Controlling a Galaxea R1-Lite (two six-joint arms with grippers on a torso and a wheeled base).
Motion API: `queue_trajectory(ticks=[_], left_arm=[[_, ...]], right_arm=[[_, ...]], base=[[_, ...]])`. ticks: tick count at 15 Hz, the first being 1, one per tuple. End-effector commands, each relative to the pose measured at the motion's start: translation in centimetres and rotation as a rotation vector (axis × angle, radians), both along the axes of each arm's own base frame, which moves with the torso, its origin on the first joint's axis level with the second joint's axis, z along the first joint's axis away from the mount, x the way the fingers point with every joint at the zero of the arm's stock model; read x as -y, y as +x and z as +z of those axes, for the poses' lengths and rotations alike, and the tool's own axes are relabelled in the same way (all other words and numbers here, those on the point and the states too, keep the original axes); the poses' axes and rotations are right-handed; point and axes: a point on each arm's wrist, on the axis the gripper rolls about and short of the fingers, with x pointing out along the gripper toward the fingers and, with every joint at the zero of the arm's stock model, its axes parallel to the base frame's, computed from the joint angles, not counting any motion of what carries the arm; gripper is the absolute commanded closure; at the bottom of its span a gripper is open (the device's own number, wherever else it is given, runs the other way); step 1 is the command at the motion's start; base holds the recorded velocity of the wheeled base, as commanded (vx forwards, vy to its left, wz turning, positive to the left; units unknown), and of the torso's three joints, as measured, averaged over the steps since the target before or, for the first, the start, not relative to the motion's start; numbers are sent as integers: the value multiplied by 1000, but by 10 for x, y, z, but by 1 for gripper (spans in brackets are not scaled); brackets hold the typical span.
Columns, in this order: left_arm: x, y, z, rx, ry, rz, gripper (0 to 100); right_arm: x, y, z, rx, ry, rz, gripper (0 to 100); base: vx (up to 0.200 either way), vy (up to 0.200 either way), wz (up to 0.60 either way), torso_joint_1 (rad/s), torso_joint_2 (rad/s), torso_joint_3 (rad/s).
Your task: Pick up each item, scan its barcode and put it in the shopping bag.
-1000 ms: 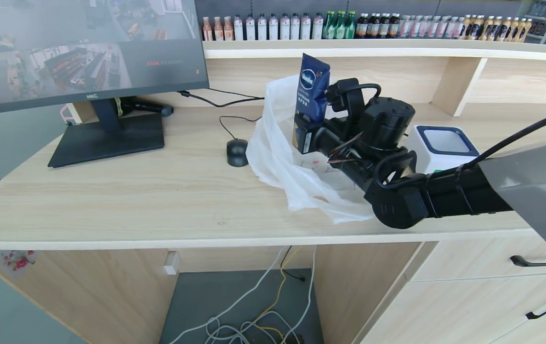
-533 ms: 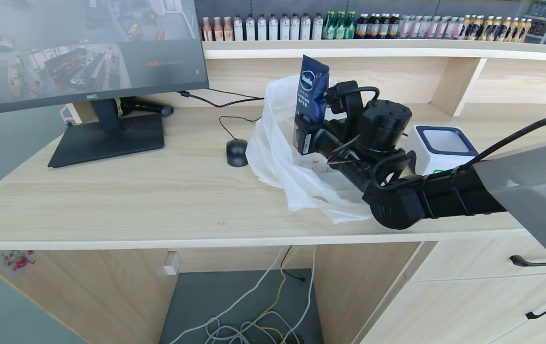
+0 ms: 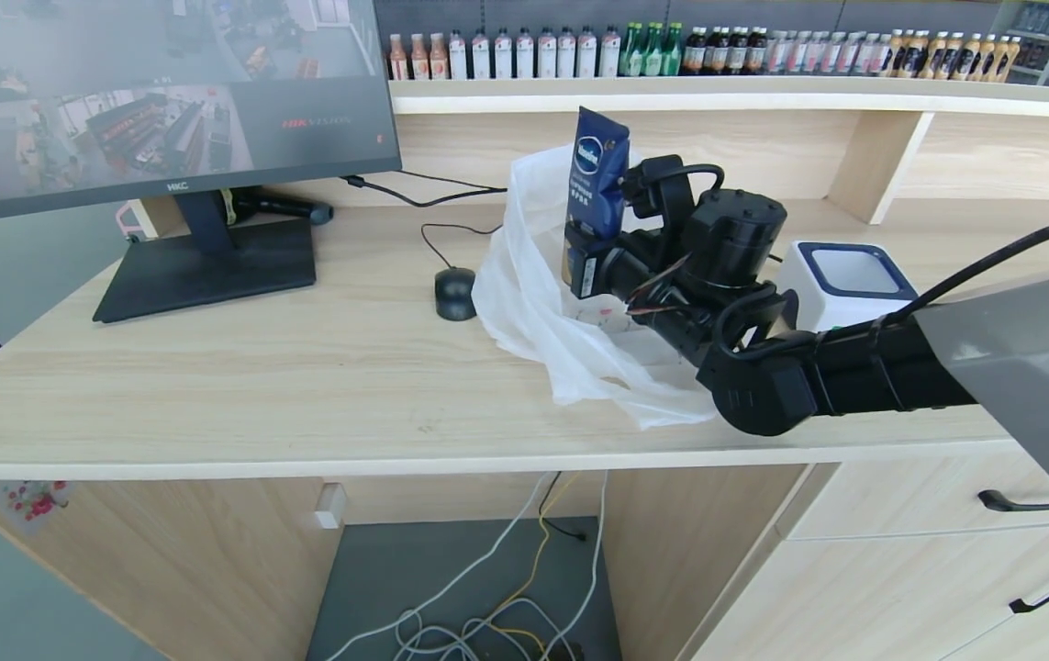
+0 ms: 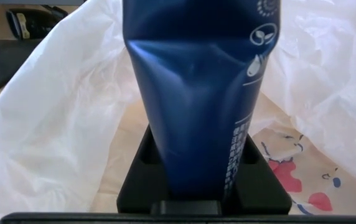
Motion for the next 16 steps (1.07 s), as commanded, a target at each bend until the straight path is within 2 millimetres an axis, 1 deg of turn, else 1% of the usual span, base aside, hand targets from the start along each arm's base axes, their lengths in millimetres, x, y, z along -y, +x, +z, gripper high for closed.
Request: queue_trajectory(ticks=[1,5,11,13,16], left_arm=[[0,0,0,0,0,1,0],[0,0,0,0,0,1,0],[0,0,0,0,0,1,0],[0,0,0,0,0,1,0],[0,0,0,0,0,1,0]], right_arm=[[-1,1,-1,-4,-2,0,0],[-1,-2,0,-2,-2,5,0],[0,-6,8,12,7,6,0],[0,-12,9,9,6,14,0],[5,-21,13,5,2,13,0]], base=[[0,0,0,0,0,0],[0,0,0,0,0,0],[0,0,0,0,0,0],[0,0,0,0,0,0],[0,0,0,0,0,0]])
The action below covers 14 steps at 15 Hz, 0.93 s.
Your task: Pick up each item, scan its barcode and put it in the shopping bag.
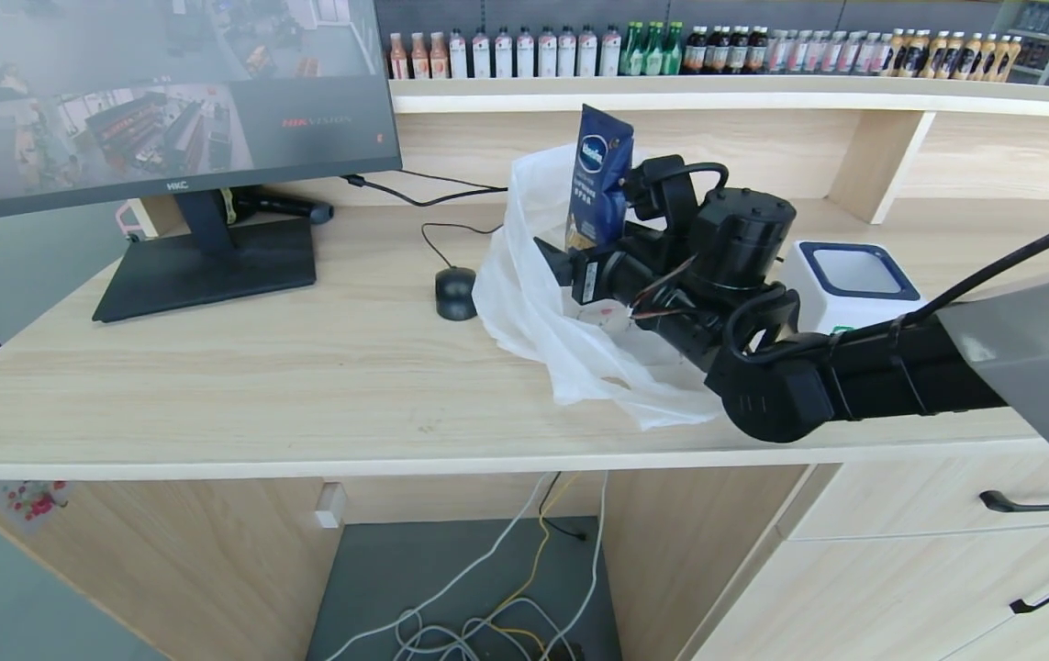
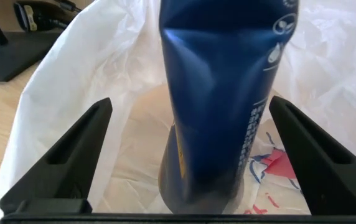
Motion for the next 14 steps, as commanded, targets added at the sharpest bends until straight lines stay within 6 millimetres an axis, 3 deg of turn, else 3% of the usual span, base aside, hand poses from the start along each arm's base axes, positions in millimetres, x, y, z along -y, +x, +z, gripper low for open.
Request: queue_trajectory(ticks=[1,7,14], left_arm=[[0,0,0,0,0,1,0],[0,0,0,0,0,1,0],[0,0,0,0,0,1,0]], right_arm=[[7,-12,10,11,6,1,0],[19,-45,29,25,9,10,0],[50,-100,50,53,26,21,0]], base=[[0,0,0,0,0,0],[0,0,0,0,0,0],[0,0,0,0,0,0]])
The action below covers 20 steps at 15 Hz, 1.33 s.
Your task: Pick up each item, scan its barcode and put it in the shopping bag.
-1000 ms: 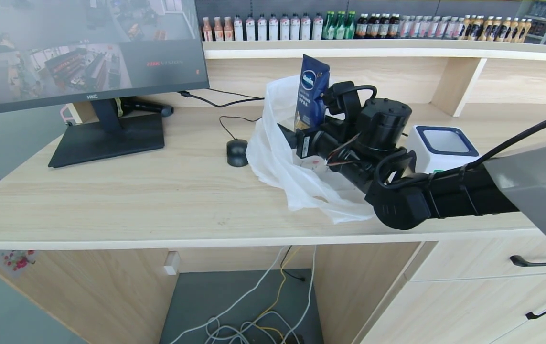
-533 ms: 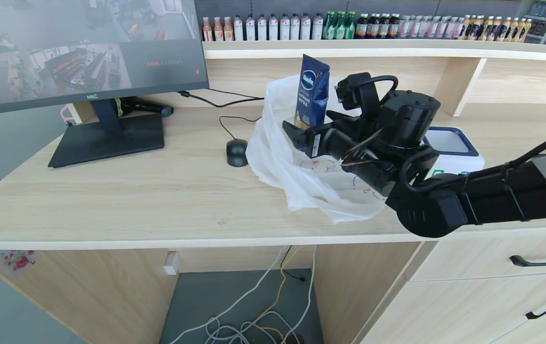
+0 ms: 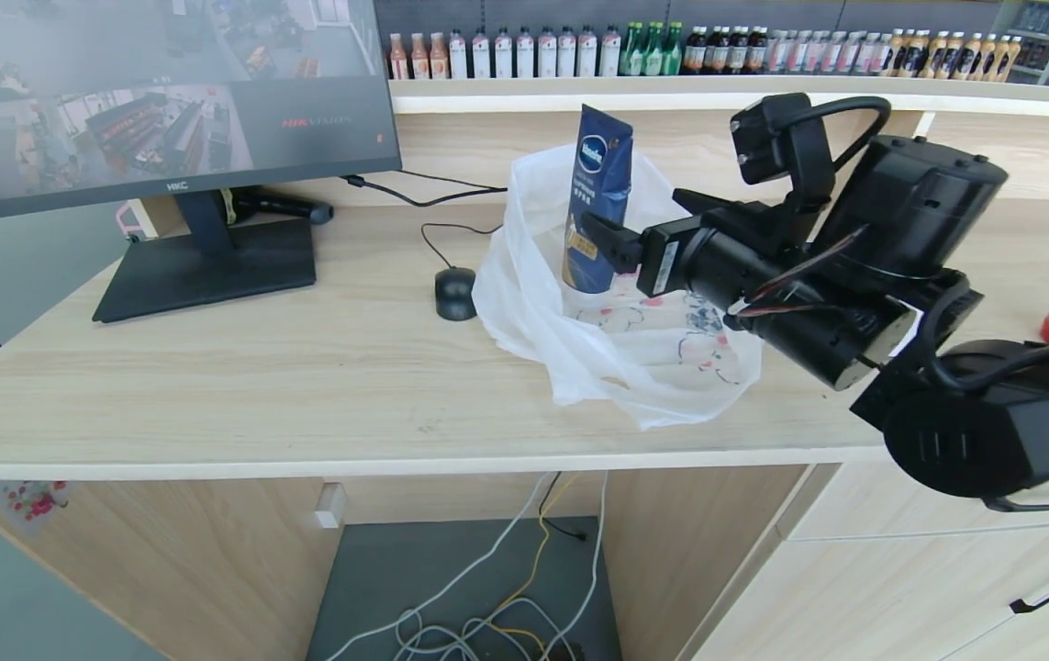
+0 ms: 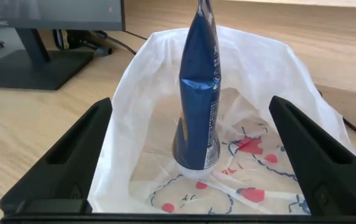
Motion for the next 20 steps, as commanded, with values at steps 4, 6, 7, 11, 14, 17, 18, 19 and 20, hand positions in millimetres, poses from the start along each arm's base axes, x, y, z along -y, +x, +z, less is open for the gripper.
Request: queue_trajectory(ticks=[4,6,7,11,14,17,18,19,20], left_arm=[[0,0,0,0,0,1,0],[0,0,0,0,0,1,0],[0,0,0,0,0,1,0],[0,0,0,0,0,1,0],[0,0,0,0,3,1,0],[0,0,0,0,1,1,0],[0,0,0,0,1,1,0],[0,0,0,0,1,1,0],[0,0,0,0,3,-1,0]], right_arm=[[29,-50,-20,47,35,10,0],[37,-69,-40,38,32,5,0],[41,-76,-49,27,35,-15,0],[51,-93,-67,47,45,-18,0],[56,-99,-72,53,59,-41,0],[58,-103,-74,46,52,-40,0],[58,-103,-74,46,52,-40,0],[57,-102,-72,52,57,-40,0],[57,-102,-73,51,56,-40,0]], base=[[0,0,0,0,0,0],[0,0,0,0,0,0],[0,0,0,0,0,0],[0,0,0,0,0,0],[0,0,0,0,0,0],[0,0,0,0,0,0],[0,0,0,0,0,0],[0,0,0,0,0,0],[-200,0,0,7,2,7]])
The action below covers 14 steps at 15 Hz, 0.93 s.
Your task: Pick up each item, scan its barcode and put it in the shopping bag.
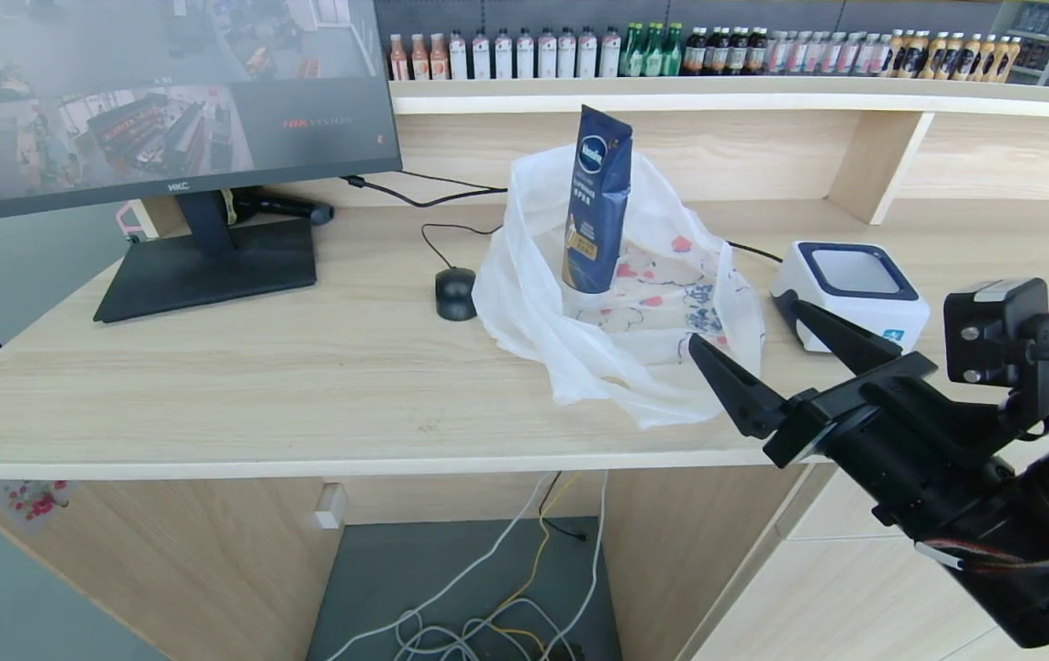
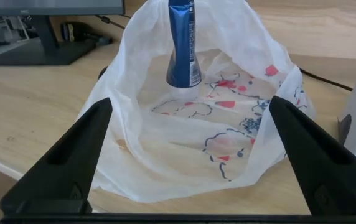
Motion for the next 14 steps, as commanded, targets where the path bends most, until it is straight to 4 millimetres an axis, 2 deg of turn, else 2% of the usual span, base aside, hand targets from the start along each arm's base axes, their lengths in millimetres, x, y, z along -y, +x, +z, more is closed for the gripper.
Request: queue_trajectory(ticks=[1,2,11,14], left_arm=[[0,0,0,0,-3,1,0],[0,0,0,0,-3,1,0],[0,0,0,0,-8,1,0],[0,0,0,0,-11,1,0]], right_arm=[[-1,2,0,2,1,-1,0],[-1,2,2,7,4,-3,0],[-1,4,1,6,3,-6,0],[-2,4,2,8,2,-5,0]], base=[[-200,0,0,2,7,2],[-200,0,0,17,2,-2],[0,0,0,0,0,0],[0,-200,0,-1,1,4]])
